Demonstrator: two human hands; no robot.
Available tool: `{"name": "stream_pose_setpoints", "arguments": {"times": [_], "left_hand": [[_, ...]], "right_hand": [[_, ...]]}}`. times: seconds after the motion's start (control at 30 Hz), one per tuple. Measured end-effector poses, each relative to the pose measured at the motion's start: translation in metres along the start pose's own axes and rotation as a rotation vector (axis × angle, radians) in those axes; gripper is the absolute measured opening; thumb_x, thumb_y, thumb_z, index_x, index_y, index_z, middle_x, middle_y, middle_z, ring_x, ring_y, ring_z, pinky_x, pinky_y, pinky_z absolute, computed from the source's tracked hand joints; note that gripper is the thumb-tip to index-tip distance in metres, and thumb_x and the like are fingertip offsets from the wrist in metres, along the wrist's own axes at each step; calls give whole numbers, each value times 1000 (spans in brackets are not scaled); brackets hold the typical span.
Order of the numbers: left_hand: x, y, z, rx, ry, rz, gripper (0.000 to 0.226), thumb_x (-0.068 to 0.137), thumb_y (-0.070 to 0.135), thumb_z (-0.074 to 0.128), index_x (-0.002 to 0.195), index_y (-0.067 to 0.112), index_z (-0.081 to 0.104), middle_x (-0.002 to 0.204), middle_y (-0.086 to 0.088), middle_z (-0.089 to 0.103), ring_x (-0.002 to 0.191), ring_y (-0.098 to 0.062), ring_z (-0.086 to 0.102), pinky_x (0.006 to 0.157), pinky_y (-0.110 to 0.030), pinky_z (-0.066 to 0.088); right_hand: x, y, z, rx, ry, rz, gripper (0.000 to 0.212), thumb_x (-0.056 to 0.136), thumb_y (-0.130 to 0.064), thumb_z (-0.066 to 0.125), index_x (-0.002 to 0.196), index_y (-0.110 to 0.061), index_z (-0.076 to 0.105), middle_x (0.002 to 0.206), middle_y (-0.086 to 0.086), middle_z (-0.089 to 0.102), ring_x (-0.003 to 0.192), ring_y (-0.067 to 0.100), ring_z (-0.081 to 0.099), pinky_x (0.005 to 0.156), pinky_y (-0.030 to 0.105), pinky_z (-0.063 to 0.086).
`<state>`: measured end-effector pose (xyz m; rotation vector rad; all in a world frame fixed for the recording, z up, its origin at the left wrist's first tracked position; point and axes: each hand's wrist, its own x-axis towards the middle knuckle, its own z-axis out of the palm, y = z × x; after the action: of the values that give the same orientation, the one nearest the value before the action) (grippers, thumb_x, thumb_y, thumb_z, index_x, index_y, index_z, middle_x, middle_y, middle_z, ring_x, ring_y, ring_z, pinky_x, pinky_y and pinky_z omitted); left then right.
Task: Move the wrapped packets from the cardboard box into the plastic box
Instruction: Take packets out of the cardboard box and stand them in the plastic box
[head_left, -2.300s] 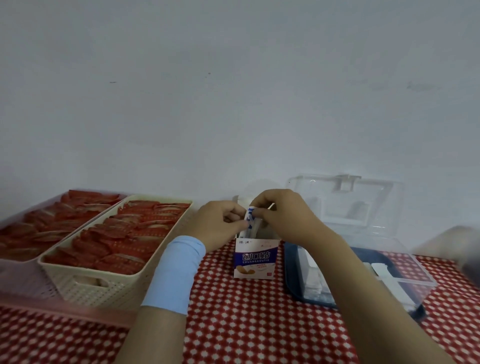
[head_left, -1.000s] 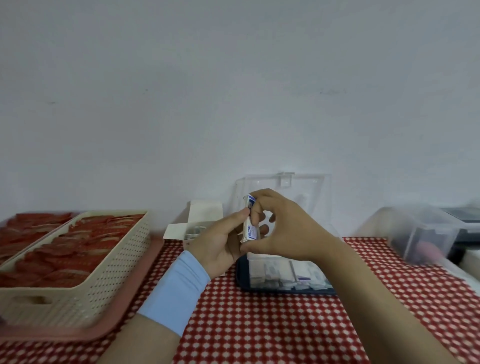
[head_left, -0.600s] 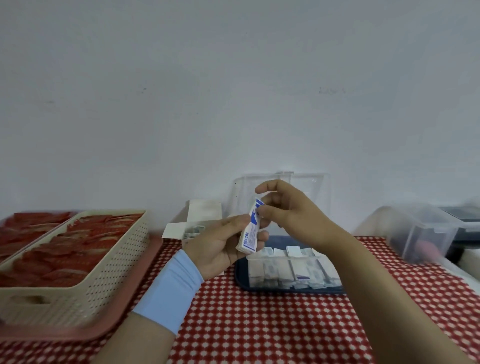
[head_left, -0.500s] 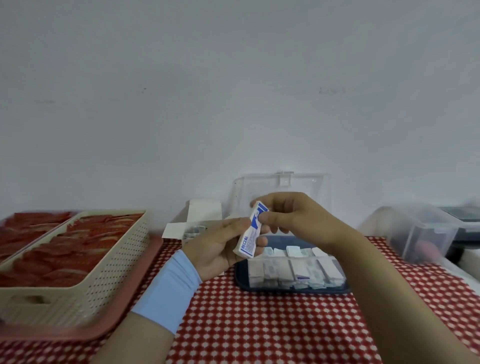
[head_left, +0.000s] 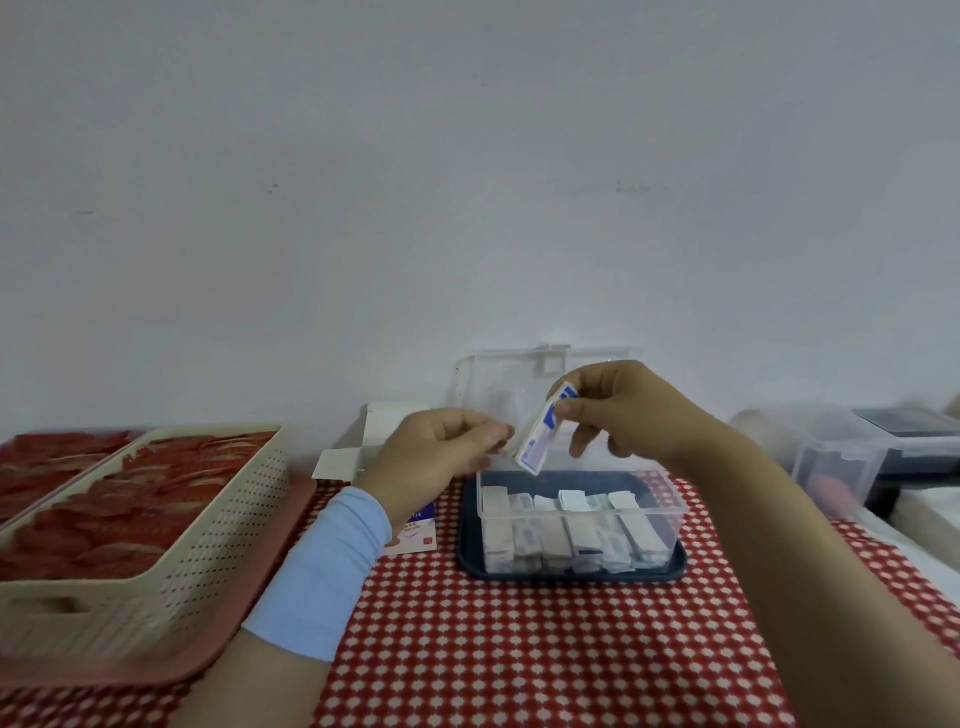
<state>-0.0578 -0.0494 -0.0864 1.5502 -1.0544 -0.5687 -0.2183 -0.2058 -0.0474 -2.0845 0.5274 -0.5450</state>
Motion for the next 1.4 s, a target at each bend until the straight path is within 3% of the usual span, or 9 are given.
{"name": "stream_pose_setpoints", "arguments": {"times": [0.07,0.2,0.33,0.47,0.63,0.8,0.97,1.17,1.4], "left_hand": [[4,4,2,226,71,87,18,96,26,60,101,22,77,98,10,76,99,-5,68,90,-20,50],[14,12,17,707,-189,84,29,95,20,52,115,27,72,122,13,66,115,-7,58,97,-21,41],[19,20,26,882,-324,29,36,92,22,50,122,29,69,131,9,63,121,-14,54,103,-28,41],[21,16,30,1029,-395,45,46,78,43,46,114,34,73,120,12,69,110,-15,59,101,-37,47],[22,6,33,1081,-449,66,59,72,53,42,118,32,71,117,7,67,104,-17,59,96,-38,48],[19,-1,38,1150,-484,101,43,86,43,52,125,32,67,126,4,61,115,-20,53,104,-37,40],[21,-8,42,1245,-541,105,48,82,48,42,119,34,69,116,5,63,110,-22,52,103,-41,38],[24,-19,44,1267,-511,64,43,85,54,44,86,22,73,104,0,65,102,-24,56,98,-44,40],[20,-17,46,1220,-501,61,38,88,49,47,84,20,71,102,-3,63,102,-25,54,98,-42,42]], "right_hand": [[11,6,-10,-138,25,61,14,96,-11,60,92,-11,74,68,0,73,54,11,63,46,23,34],[34,17,-6,-424,-140,124,12,93,-12,62,85,-15,71,75,10,71,52,15,60,52,25,43],[47,29,12,-620,-284,130,14,90,-16,66,76,-19,71,84,16,73,53,15,59,62,30,47],[48,38,20,-690,-360,146,13,91,-21,64,80,-18,70,68,4,64,54,14,58,62,28,46],[47,49,27,-659,-372,161,14,89,-21,64,80,-17,73,71,10,67,54,14,54,62,29,43],[48,55,33,-658,-386,158,8,86,-22,70,80,-20,75,88,19,74,54,17,54,64,31,47],[49,52,34,-691,-322,131,16,79,-16,77,67,-23,68,63,1,63,47,14,55,56,25,48],[47,52,34,-714,-289,120,28,77,-14,81,103,-22,76,94,-5,76,49,13,67,66,28,59],[46,55,37,-686,-303,123,27,83,-8,74,103,-25,80,93,-3,77,49,12,65,56,22,55]]}}
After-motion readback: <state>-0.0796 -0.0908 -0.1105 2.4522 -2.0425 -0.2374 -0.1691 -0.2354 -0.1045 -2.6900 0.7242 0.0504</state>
